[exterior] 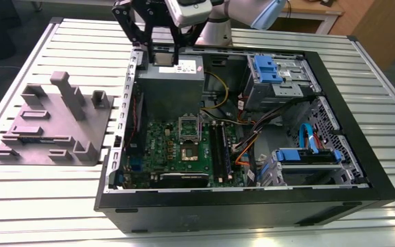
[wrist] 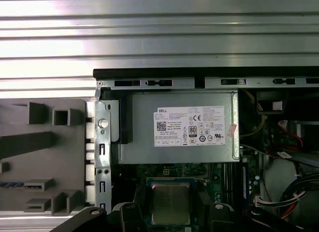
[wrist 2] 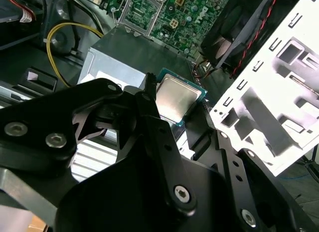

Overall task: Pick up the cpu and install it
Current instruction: 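Pick up the cpu and move it towards the insertion slot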

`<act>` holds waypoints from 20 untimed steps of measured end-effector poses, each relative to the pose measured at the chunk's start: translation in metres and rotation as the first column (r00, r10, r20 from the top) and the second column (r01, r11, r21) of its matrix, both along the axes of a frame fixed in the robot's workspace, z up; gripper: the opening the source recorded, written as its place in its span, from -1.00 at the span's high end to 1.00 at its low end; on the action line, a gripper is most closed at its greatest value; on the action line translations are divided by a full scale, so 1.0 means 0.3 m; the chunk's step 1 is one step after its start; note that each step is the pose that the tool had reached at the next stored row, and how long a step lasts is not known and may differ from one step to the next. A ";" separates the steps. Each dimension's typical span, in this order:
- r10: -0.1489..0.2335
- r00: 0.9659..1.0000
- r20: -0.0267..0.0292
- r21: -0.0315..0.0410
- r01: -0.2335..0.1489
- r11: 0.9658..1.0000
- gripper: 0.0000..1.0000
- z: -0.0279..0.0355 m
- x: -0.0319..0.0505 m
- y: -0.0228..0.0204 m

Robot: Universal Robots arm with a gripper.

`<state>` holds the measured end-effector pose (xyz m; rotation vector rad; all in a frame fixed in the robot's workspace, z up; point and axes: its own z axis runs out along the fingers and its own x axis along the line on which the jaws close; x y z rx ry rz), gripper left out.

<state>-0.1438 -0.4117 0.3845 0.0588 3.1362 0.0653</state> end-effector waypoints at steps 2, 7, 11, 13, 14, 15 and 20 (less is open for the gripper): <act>0.000 1.000 0.000 0.000 0.000 1.000 0.05 0.000 0.003 0.000; 0.000 1.000 0.000 0.000 0.000 1.000 0.05 0.000 0.008 0.000; 0.000 1.000 0.000 0.000 0.000 1.000 0.05 0.000 0.011 0.000; 0.000 1.000 0.000 0.000 0.000 1.000 0.05 0.000 0.012 0.000; 0.000 1.000 0.000 0.000 0.000 1.000 0.05 0.000 0.013 0.000; 0.000 1.000 0.000 0.000 0.000 1.000 0.05 0.000 0.014 0.000; 0.000 1.000 0.000 0.000 0.000 1.000 0.05 0.000 0.022 0.000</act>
